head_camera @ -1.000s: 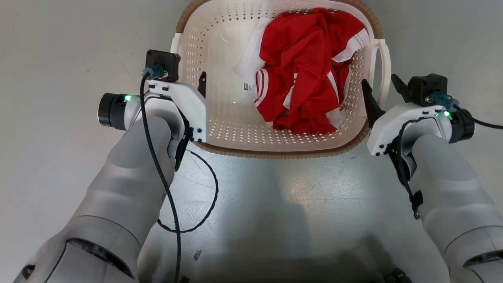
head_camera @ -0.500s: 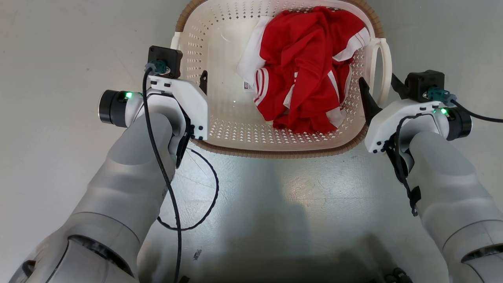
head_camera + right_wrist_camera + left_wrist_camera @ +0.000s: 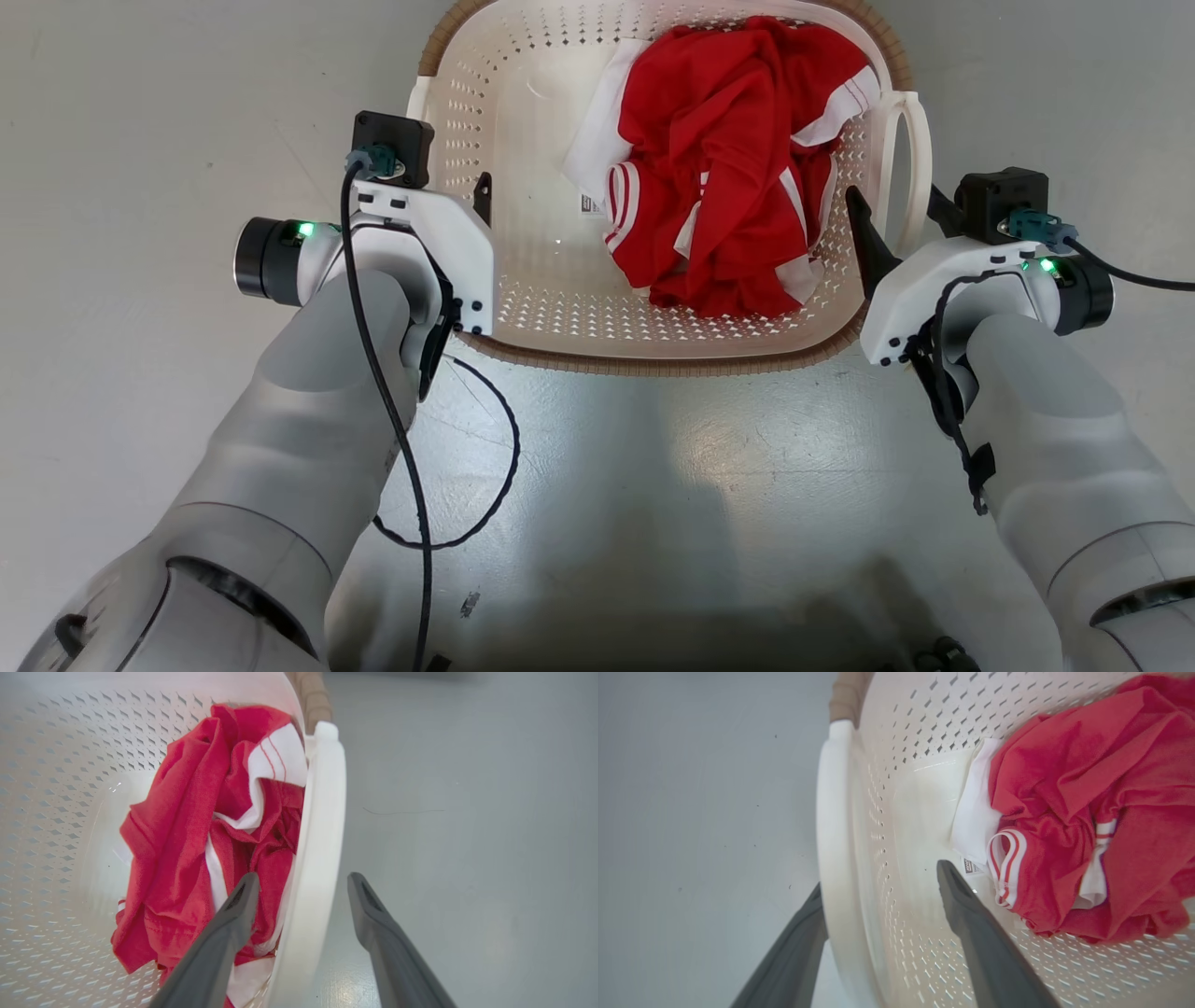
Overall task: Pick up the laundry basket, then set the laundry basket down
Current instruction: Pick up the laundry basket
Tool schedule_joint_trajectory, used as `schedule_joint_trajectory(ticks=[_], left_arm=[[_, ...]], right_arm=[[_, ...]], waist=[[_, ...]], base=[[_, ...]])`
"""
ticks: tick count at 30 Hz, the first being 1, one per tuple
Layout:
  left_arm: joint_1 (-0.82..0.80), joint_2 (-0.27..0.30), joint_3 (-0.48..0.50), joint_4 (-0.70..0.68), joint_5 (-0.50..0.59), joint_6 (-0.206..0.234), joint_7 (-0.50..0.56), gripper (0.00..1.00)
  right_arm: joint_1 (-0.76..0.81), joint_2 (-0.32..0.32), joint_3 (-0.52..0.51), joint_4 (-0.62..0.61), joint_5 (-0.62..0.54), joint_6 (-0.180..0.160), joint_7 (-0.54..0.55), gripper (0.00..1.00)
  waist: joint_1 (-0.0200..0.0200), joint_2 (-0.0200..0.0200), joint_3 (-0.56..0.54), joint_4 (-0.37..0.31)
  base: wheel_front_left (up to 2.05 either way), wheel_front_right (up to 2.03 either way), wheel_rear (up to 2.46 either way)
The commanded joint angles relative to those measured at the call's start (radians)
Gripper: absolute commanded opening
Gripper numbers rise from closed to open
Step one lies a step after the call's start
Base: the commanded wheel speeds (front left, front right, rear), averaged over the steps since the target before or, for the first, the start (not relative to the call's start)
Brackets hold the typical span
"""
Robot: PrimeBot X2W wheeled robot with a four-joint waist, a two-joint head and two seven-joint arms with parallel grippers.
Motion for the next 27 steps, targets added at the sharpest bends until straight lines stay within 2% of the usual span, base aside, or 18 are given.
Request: schedule_joint_trajectory(ticks=[1, 2, 4, 5, 6, 7, 8, 16, 27], left_arm=[[-0.011, 0.022, 0.006, -0.002, -0.008, 0.013, 0.005, 1.0], [-0.012, 0.022, 0.003, -0.001, -0.01, 0.014, 0.007, 1.0], [-0.01, 0.022, -0.014, 0.001, -0.005, 0.017, 0.018, 1.0], [-0.01, 0.022, -0.023, -0.001, -0.003, 0.014, 0.023, 0.57], [-0.01, 0.022, -0.028, -0.003, -0.003, 0.016, 0.022, 0.24], [-0.01, 0.022, -0.038, -0.002, 0.0, 0.017, 0.029, 0.24], [-0.009, 0.022, -0.046, -0.002, 0.001, 0.018, 0.038, 0.0], [0.017, 0.022, -0.076, -0.037, -0.038, 0.05, 0.066, 0.0], [0.079, 0.022, -0.114, -0.07, -0.116, 0.076, 0.067, 0.0]], right_arm=[[0.036, 0.024, 0.017, 0.002, 0.013, 0.003, -0.005, 0.96], [0.036, 0.024, 0.018, 0.003, 0.015, 0.003, -0.005, 0.9], [0.037, 0.025, 0.019, 0.005, 0.019, 0.003, -0.003, 0.41], [0.037, 0.025, 0.019, 0.006, 0.021, 0.003, -0.001, 0.11], [0.038, 0.025, 0.019, 0.007, 0.024, 0.003, 0.005, 0.0], [0.038, 0.025, 0.018, 0.007, 0.027, 0.003, 0.008, 0.0], [0.037, 0.025, 0.016, 0.008, 0.029, 0.003, 0.009, 0.0], [0.05, 0.027, 0.015, 0.012, 0.034, 0.003, 0.014, 0.0], [0.079, 0.027, 0.04, 0.014, 0.046, 0.003, 0.051, 0.0]], waist=[[0.0, 0.0, 0.0, 0.0], [0.0, 0.0, 0.001, 0.0], [0.0, 0.0, 0.004, 0.001], [0.0, 0.0, 0.006, 0.001], [0.0, 0.0, 0.008, 0.0], [0.0, 0.0, 0.011, -0.001], [0.0, 0.0, 0.013, -0.001], [0.0, 0.0, 0.002, 0.0], [0.0, 0.0, -0.083, 0.02]], base=[[0.0, 0.0, 0.0], [0.0, 0.0, 0.0], [0.0, 0.0, 0.0], [0.0, 0.0, 0.0], [0.0, 0.0, 0.0], [0.0, 0.0, 0.0], [0.0, 0.0, 0.0], [0.0, 0.0, 0.0], [0.0, 0.0, 0.0]])
